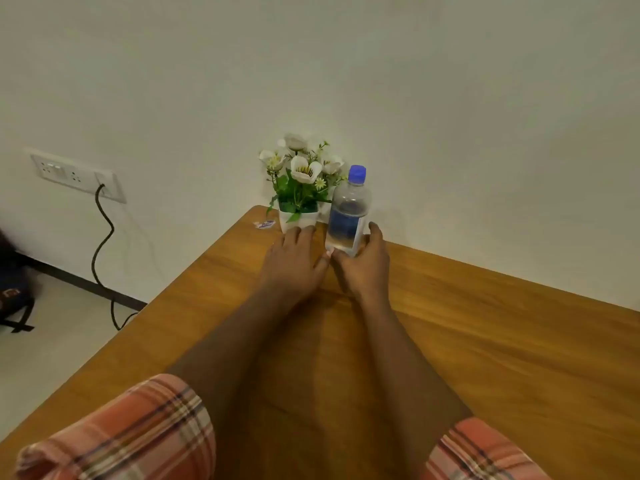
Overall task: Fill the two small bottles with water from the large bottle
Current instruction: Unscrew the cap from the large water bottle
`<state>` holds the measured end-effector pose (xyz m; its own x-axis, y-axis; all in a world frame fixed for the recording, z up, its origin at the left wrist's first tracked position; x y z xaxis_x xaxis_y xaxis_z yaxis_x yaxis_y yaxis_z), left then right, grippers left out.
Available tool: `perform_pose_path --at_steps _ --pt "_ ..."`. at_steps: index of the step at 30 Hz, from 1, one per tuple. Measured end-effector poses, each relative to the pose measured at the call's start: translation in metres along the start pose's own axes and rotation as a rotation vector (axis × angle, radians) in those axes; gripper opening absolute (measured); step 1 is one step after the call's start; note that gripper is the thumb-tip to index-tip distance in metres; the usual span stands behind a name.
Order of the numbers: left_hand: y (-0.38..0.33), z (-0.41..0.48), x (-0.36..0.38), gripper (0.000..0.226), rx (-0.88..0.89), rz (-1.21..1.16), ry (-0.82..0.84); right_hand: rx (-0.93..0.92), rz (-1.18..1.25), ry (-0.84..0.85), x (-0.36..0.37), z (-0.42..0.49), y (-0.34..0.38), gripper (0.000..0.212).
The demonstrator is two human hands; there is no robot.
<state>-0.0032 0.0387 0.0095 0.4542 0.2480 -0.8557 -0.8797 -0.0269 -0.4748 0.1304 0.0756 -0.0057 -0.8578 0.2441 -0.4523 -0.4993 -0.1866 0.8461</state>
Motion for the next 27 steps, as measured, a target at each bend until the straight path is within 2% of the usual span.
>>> perform_pose_path --at_steps 4,11,27 --pt "0.002 0.010 0.005 0.059 -0.014 -0.025 -0.040 -0.026 0.067 -0.003 0.006 0.013 0.003 0.092" --pt "0.003 0.005 0.007 0.061 -0.020 -0.030 -0.055 -0.055 0.058 -0.023 0.005 0.013 0.001 0.076" --pt "-0.037 -0.089 -0.023 0.058 0.043 -0.107 -0.060 -0.076 0.110 -0.112 -0.086 -0.098 0.024 0.072"
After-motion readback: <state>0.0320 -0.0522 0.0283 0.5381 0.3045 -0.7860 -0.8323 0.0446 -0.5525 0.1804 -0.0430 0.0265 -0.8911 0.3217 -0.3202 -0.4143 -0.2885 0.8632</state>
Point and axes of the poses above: each hand's wrist, its own z-axis towards the middle knuckle, its own x-axis out of the palm, y = z × x, the point moved 4 cm from there along z, towards the middle knuckle, and after that the axes turned 4 degrees about -x, right-handed, at the moved point
